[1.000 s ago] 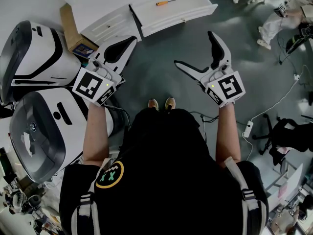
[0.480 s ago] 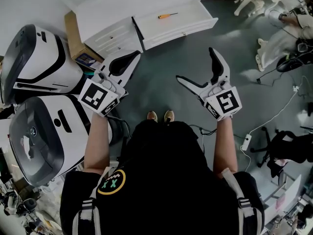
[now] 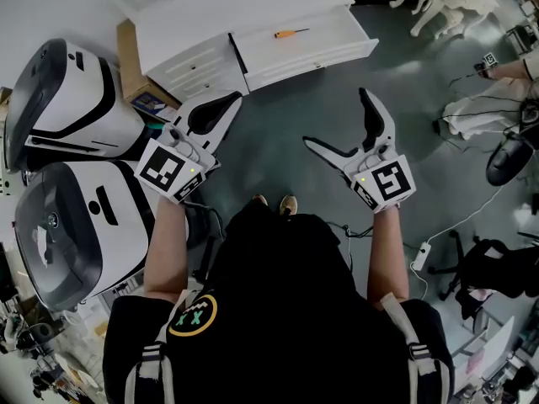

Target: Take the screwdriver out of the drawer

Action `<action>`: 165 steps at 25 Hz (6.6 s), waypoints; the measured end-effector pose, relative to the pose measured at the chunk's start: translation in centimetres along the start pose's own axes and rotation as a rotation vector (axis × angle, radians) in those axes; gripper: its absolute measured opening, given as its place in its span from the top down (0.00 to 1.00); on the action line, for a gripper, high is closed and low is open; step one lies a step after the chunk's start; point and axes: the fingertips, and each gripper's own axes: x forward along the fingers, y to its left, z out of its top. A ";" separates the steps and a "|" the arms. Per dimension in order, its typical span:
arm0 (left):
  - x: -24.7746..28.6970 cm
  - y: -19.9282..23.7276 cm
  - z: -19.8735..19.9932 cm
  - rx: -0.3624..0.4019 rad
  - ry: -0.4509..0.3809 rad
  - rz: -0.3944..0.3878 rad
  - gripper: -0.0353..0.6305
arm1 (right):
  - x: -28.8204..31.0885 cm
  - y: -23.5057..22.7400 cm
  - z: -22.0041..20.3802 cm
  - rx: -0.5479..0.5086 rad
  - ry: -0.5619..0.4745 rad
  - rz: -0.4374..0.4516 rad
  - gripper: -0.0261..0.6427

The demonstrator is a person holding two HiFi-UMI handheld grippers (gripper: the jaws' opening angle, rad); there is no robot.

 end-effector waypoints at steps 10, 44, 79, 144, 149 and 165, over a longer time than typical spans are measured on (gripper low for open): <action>2.7 -0.2 -0.7 -0.001 0.021 0.004 0.92 | 0.2 -2.8 -1.1 0.007 0.001 0.016 0.09; 14.4 18.0 -6.1 -0.010 -0.009 -0.051 0.92 | 20.8 -16.4 -5.2 -0.120 0.057 0.081 0.09; 19.5 29.0 -11.6 -0.159 0.056 -0.048 0.92 | 39.6 -27.4 -32.7 -0.418 0.635 0.387 0.09; 20.0 30.3 -18.2 -0.269 0.169 -0.046 0.92 | 43.6 -29.9 -52.3 -0.368 1.092 0.770 0.55; 20.4 30.1 -17.9 -0.267 0.161 -0.049 0.92 | 43.2 -29.9 -52.2 -0.391 1.080 0.757 0.80; 21.1 29.2 -17.5 -0.253 0.158 -0.064 0.92 | 42.5 -30.2 -50.6 -0.311 1.013 0.644 0.81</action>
